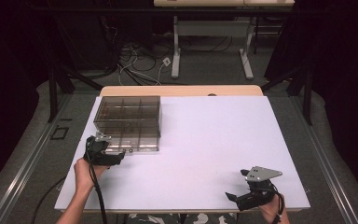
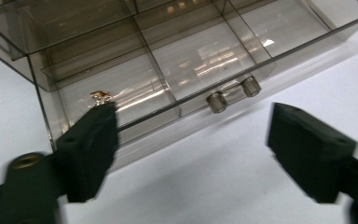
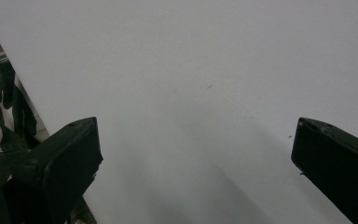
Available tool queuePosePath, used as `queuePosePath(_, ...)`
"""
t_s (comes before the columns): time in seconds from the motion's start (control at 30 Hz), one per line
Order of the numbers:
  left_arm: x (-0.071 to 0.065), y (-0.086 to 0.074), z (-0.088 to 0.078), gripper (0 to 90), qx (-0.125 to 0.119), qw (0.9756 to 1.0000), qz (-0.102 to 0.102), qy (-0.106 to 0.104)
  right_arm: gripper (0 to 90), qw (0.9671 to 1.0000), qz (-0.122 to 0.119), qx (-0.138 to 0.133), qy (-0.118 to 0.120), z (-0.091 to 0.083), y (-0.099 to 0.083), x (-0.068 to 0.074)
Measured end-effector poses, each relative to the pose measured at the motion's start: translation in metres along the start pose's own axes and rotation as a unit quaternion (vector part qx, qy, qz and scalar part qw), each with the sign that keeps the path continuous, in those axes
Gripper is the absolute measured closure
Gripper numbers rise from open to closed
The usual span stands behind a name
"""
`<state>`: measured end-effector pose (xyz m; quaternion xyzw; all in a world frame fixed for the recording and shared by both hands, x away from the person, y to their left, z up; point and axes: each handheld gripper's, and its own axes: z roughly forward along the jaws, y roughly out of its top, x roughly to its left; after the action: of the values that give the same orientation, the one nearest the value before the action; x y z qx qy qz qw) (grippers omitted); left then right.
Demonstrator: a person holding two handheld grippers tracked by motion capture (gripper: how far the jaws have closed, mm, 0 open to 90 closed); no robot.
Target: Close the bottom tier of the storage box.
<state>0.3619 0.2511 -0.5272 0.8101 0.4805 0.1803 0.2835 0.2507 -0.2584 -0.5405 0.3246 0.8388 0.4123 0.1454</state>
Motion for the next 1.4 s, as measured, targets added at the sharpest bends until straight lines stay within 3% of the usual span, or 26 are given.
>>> queuePosePath(0.13,-0.001,0.000,0.000,34.5,-0.002,1.0000,0.004,-0.005,0.6,1.0000,0.000,-0.002,-0.002,0.000,0.000,0.001)
queuePosePath(0.43,0.000,-0.003,0.003,76.8,-0.001,0.9999,0.013,-0.006,0.7,1.0000,0.000,0.000,-0.001,0.000,0.000,0.001)
queuePosePath(0.6,0.000,-0.004,0.007,88.7,-0.002,0.9998,0.020,-0.006,0.6,1.0000,0.001,-0.004,-0.002,0.000,0.000,0.000)
queuePosePath(0.97,-0.001,-0.006,0.011,89.9,0.014,0.9998,0.014,-0.001,0.7,1.0000,0.000,0.002,-0.001,0.000,0.000,0.001)
queuePosePath(1.4,-0.004,-0.007,0.019,89.9,0.016,0.9997,0.014,0.013,0.7,1.0000,0.003,0.004,0.000,0.001,0.000,0.001)
